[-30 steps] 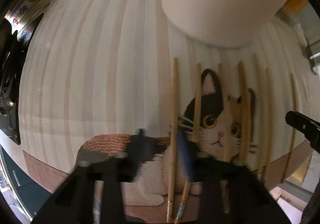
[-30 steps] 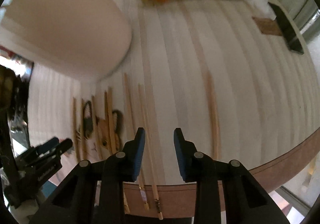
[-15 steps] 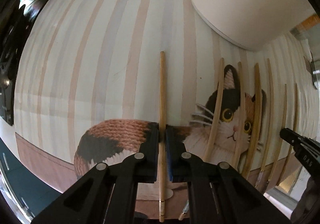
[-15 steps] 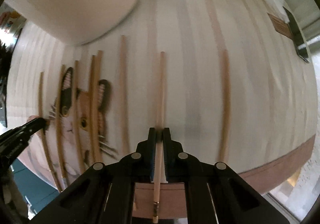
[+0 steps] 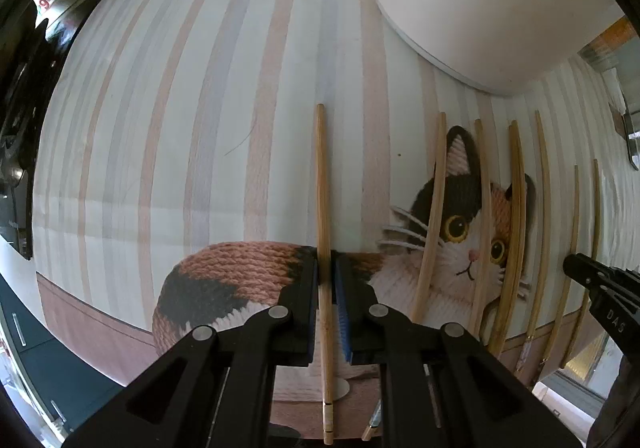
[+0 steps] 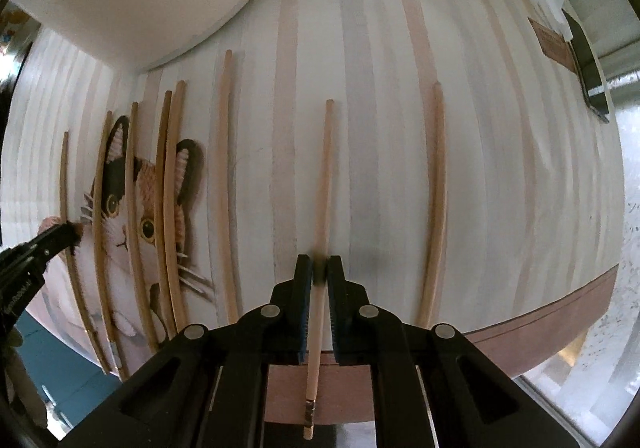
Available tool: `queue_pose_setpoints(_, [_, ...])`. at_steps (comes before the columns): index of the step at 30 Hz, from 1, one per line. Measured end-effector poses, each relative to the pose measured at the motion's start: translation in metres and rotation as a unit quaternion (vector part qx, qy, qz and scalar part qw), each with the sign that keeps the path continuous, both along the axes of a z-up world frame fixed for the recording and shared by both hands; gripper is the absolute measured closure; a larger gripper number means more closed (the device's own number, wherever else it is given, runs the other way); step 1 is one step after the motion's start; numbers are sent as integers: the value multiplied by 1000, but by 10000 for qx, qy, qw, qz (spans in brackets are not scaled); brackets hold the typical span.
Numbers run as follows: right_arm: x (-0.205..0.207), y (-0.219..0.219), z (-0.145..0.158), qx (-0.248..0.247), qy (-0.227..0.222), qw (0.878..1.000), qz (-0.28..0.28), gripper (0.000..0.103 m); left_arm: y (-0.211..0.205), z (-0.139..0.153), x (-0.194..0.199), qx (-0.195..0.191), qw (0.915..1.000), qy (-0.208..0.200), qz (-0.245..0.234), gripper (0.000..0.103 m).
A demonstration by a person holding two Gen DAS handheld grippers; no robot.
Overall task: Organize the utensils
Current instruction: 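Return the left tool to grasp a chopstick while the right tool grasps another, then lift both held chopsticks and carry them above the pink holder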
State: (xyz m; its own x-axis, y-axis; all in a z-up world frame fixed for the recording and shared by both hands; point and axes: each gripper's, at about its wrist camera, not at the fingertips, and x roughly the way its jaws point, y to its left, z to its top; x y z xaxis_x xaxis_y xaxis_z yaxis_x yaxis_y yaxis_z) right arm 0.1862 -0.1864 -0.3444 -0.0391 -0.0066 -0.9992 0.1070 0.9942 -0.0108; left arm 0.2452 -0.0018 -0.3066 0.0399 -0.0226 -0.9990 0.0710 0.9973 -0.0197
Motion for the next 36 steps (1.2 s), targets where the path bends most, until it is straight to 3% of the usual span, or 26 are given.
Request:
queue_pose_setpoints(9, [8,20,1,-49,28,10000,61,92,0,-6,-4,86,9999,-25,-82,94])
queue_pose_setpoints(11, [5,19,1,-65,32,9999,88,92,-1,-8,-5,90,9999,-42,-108,98])
queue_pose_setpoints(14, [6,19,-4,-55,36,9999,89,92,-9,-5,-9,516,9978,-315,-261,99])
queue_pose_setpoints(17, [2,9,0,-14,-30,10000,24,96,-11,5,-11,616,9963,-548,-263,99])
queue_pose_setpoints(22, [-5,-4,17,244,-421,9985,-250,96,-6,38,-8,543,9937,-969,-138,99])
queue_pose_setpoints(31, [-2,-15,85,369,-1539,9859,-545,96,8,118,5,176,9822,-1853,239,99])
queue_pose_setpoints(36, [4,-19,123,356,-2020,9772,-544,96,17,145,11,10,9765,-2131,333,99])
